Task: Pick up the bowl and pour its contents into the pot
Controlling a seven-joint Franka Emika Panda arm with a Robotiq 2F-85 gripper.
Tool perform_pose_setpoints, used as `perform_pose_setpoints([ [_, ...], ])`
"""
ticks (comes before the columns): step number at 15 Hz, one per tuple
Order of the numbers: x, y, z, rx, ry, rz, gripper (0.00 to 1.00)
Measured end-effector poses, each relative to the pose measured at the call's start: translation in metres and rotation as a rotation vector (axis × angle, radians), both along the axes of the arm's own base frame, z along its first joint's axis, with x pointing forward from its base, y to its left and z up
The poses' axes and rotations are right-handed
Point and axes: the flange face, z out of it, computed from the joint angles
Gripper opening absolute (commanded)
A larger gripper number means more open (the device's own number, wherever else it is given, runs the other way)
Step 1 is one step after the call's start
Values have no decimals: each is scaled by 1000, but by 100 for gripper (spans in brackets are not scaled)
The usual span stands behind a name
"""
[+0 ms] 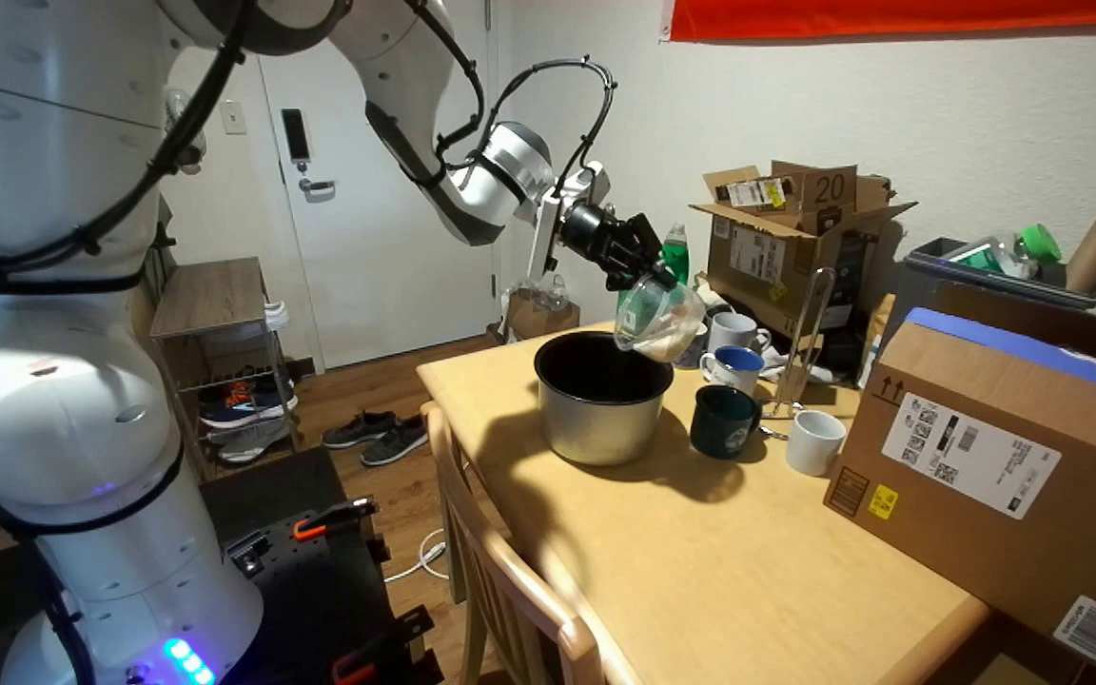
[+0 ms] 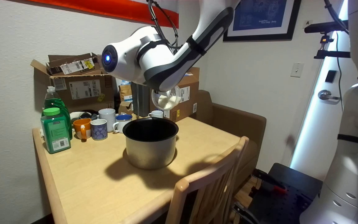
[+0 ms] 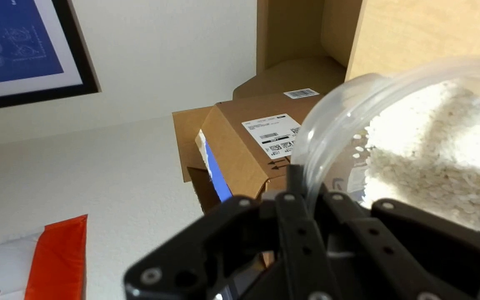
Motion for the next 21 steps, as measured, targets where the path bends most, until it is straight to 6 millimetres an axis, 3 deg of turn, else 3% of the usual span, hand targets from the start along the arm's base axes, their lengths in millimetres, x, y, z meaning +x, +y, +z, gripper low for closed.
perform_pose_setpoints([
  [21,3,8,-21,-126,-98,-20,3],
])
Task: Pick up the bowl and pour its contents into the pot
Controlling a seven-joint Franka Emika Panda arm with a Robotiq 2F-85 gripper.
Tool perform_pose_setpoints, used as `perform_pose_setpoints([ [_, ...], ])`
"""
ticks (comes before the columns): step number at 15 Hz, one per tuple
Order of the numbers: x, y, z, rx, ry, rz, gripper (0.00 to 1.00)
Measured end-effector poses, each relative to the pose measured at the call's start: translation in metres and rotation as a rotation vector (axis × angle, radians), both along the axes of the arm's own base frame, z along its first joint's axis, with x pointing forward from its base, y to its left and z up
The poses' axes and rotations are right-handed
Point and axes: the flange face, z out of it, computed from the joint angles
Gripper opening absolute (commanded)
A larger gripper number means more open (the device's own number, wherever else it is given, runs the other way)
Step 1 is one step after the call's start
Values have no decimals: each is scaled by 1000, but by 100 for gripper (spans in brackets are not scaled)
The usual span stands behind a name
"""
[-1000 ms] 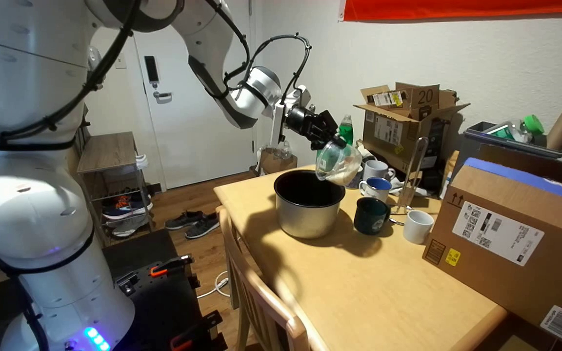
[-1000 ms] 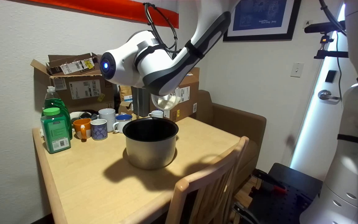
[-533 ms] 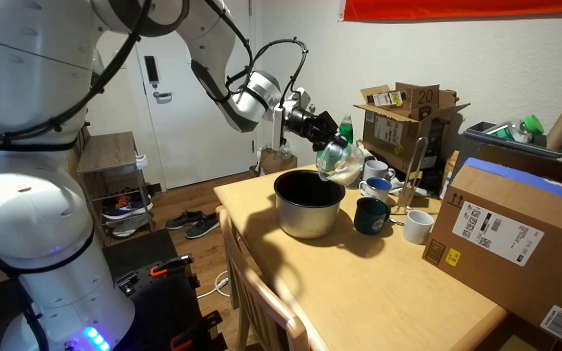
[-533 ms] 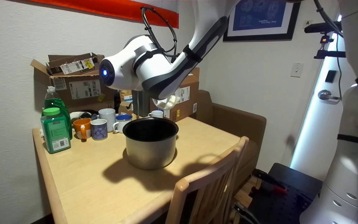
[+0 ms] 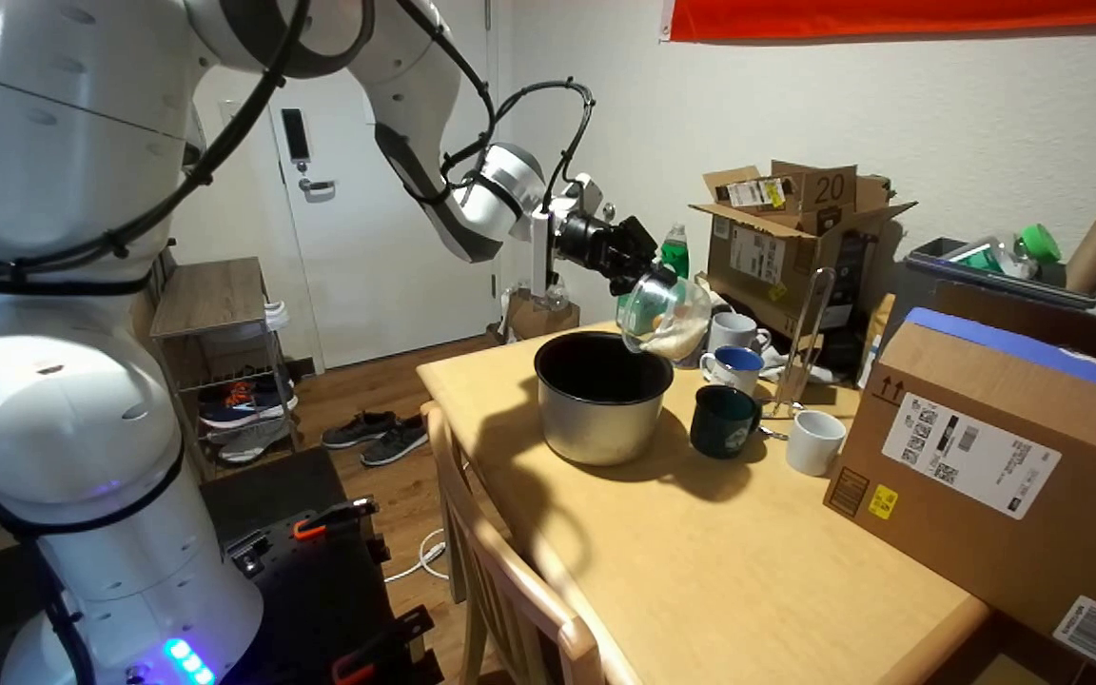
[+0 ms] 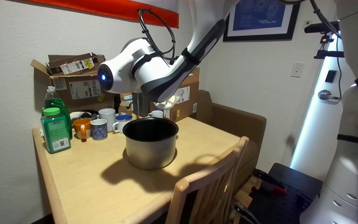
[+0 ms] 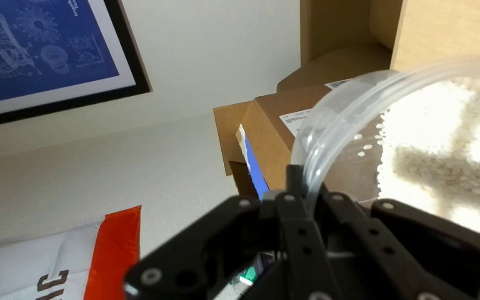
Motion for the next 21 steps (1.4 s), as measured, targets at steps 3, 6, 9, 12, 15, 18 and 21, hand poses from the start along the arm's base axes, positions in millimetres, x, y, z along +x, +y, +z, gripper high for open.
perform_pose_setpoints([
  [3,0,1,-1,-18,-2,-1,3],
  [6,1,3,-2,-30,-3,2,3],
  [9,3,4,-4,-37,-3,4,3],
  [12,4,4,-6,-47,-2,5,3],
  [15,4,4,-8,-60,-2,8,3],
  [18,4,5,-10,-67,0,5,3],
  [21,3,8,-13,-70,4,7,3],
])
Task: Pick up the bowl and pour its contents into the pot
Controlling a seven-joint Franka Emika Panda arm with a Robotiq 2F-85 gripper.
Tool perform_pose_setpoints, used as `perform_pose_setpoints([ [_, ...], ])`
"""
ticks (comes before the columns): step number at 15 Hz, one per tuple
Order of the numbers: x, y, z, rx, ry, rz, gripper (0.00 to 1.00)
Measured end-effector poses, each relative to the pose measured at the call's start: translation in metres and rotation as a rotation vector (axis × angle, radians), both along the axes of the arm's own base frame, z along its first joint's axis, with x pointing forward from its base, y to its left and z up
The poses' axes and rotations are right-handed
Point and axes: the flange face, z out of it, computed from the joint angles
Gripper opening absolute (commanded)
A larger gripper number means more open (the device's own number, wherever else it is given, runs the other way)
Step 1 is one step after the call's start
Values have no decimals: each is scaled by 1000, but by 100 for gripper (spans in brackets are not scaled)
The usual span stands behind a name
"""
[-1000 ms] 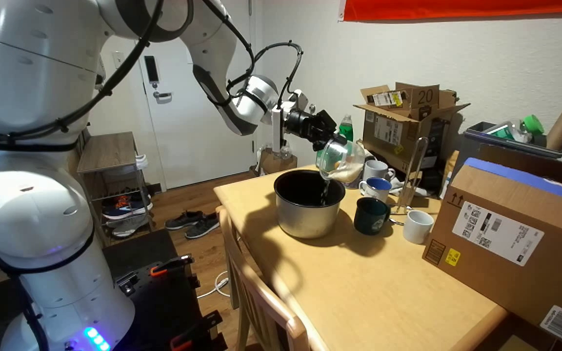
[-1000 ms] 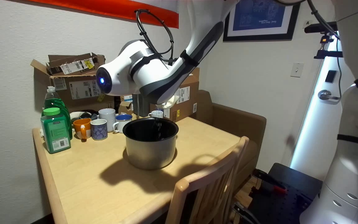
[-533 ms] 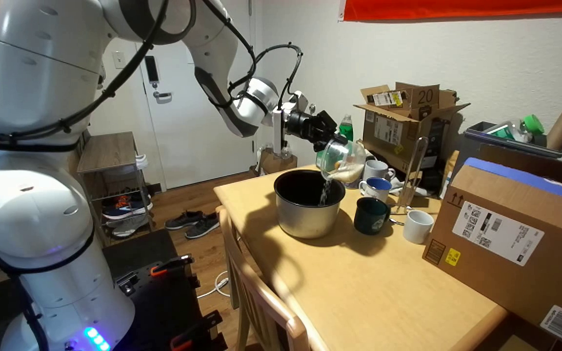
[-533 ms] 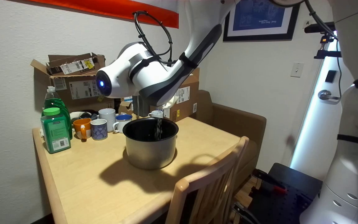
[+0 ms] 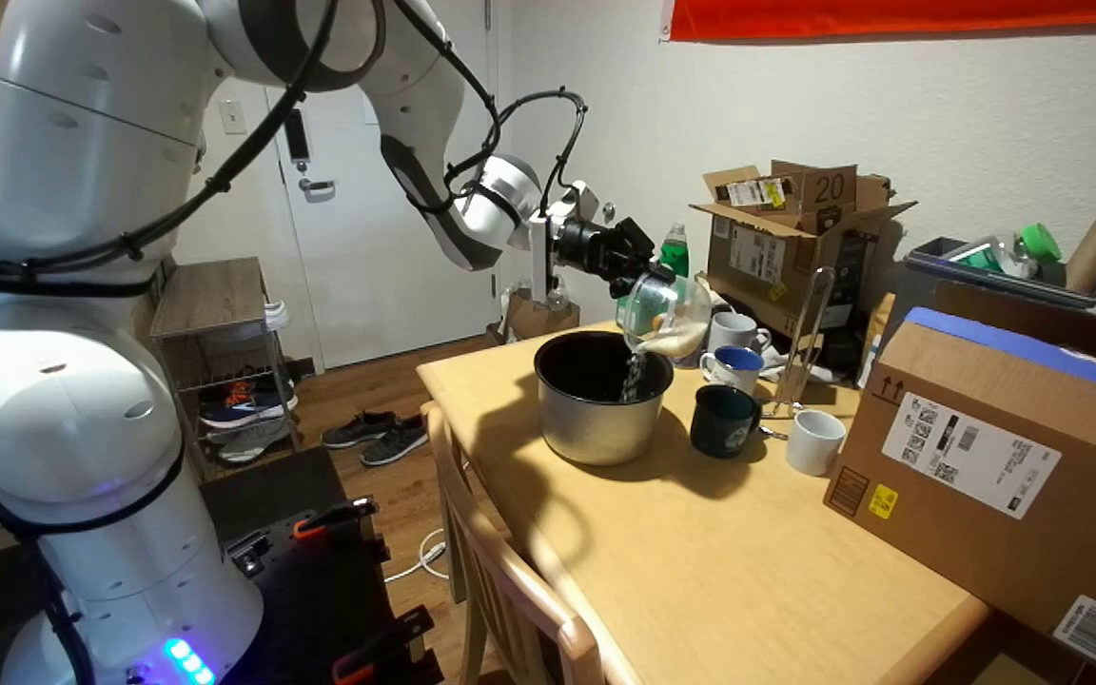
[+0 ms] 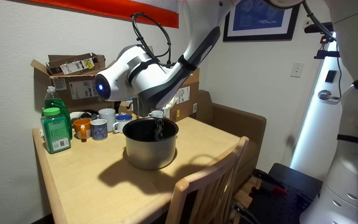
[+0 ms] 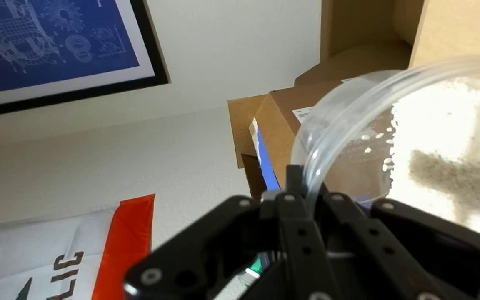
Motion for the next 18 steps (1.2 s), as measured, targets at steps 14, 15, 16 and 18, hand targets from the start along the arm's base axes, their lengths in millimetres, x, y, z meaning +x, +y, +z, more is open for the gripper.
perform_pose_setpoints([
  [14,1,16,0,-19,-67,-24,3],
  [15,3,15,2,-17,-71,-27,3],
  [16,4,13,4,-15,-75,-31,3],
  [18,7,10,7,-13,-81,-37,3],
])
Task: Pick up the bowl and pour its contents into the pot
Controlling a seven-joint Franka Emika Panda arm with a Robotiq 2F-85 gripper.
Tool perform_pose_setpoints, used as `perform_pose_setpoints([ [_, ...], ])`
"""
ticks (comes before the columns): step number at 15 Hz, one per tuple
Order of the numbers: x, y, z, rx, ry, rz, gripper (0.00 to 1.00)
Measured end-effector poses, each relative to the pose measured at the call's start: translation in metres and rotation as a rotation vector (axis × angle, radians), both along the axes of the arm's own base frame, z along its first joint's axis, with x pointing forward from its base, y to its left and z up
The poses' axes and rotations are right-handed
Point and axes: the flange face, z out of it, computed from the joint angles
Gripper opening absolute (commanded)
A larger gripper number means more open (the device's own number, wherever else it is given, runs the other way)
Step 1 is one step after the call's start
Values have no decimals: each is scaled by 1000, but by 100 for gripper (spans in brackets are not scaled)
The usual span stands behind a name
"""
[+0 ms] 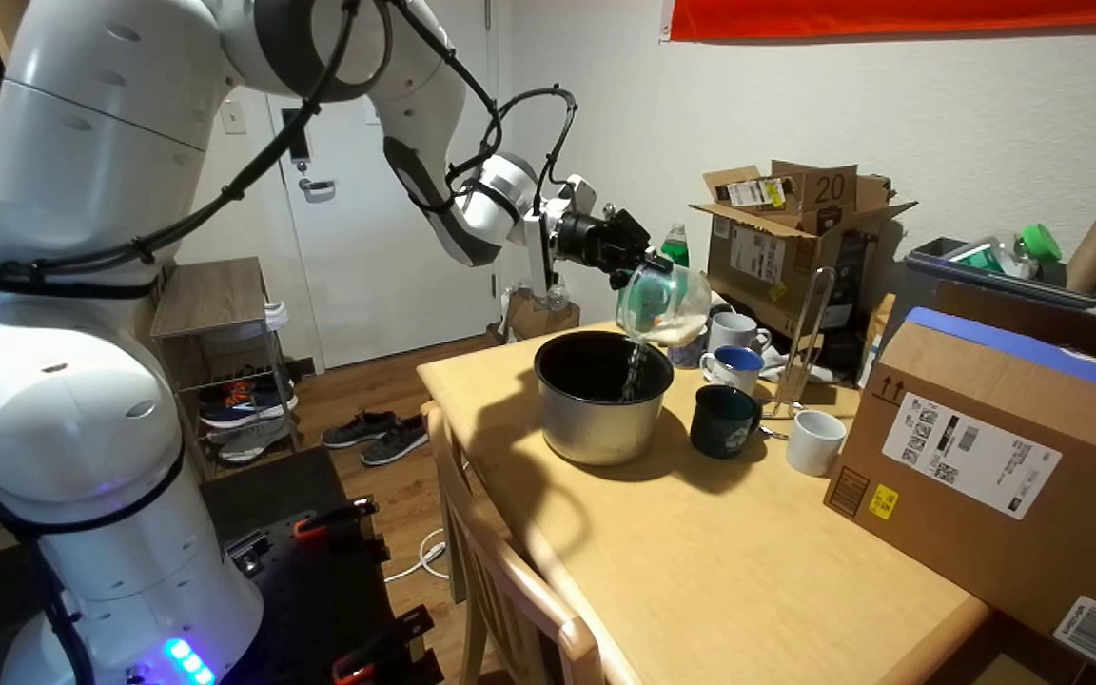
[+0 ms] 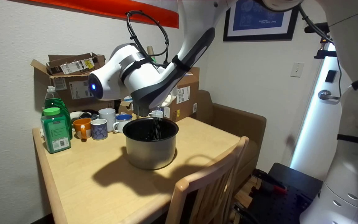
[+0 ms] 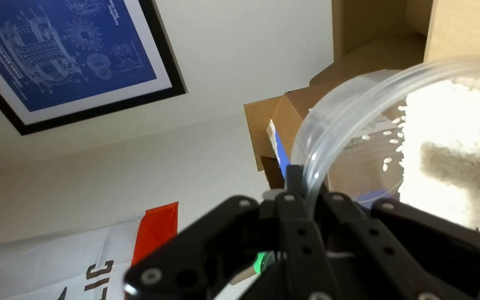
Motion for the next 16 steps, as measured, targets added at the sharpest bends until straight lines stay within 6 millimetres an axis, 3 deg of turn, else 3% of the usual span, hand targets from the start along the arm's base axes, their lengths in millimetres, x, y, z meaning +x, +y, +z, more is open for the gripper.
perform_pose_setpoints([
  [16,6,-11,4,3,-11,-21,4],
])
